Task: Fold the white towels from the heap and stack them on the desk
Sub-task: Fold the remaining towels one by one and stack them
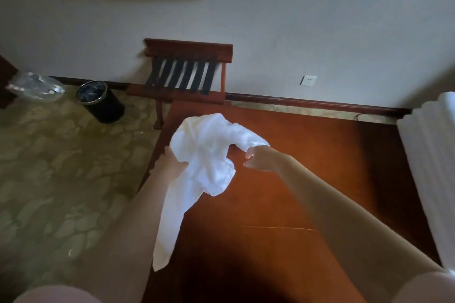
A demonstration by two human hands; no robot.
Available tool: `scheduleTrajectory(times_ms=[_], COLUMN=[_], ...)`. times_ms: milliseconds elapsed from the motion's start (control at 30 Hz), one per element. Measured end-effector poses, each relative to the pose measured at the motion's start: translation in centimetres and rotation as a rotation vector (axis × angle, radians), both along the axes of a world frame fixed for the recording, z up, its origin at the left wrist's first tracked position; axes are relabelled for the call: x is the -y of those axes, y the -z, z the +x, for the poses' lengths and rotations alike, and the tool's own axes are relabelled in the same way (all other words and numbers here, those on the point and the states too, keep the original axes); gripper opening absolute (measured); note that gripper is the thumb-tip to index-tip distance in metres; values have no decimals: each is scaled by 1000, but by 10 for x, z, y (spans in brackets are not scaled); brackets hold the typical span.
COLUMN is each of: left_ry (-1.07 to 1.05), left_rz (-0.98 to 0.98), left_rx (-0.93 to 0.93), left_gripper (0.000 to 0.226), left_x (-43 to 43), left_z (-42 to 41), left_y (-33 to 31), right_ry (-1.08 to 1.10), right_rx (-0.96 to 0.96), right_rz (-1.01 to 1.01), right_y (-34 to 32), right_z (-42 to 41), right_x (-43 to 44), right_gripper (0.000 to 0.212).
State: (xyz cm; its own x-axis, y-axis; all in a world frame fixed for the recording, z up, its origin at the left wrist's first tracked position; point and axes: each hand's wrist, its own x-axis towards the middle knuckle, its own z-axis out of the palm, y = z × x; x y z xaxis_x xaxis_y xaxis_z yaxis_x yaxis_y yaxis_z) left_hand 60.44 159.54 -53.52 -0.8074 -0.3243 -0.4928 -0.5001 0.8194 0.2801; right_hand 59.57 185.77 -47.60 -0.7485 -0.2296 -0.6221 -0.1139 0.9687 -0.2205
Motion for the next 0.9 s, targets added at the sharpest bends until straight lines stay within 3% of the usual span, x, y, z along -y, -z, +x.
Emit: scheduleTrajectory(times_ms=[200,367,467,567,600,700,800,900], left_ry=[91,99,76,70,75,13,10,88], left_rz=[125,295,442,505,503,437,423,398], left_rx=[10,4,-14,-73,-117,-240,-317,-254], left_gripper=[45,49,19,10,20,37,27,24], left_x=[-12,-50,-69,-79,-80,-78,-79,-95], left_z=[-12,-17,-13,-6,-5,-2,-1,5], left_y=[4,-4,-6,-12,-15,-27,-31,-28], right_ry=[149,392,609,707,744,927,1241,1419], right_rx=[77,155,134,115,80,-111,-258,-420], right_rz=[-114,-422,-510,-523,-562,-764,-1043,-1035], right_y=[32,56,67,72,69,45,12,2], right_z=[-9,-3,4,11,13,15,22,38], right_x=[19,30,28,18,13,-15,-58,-106], right_gripper=[58,73,79,33,25,24,20,13])
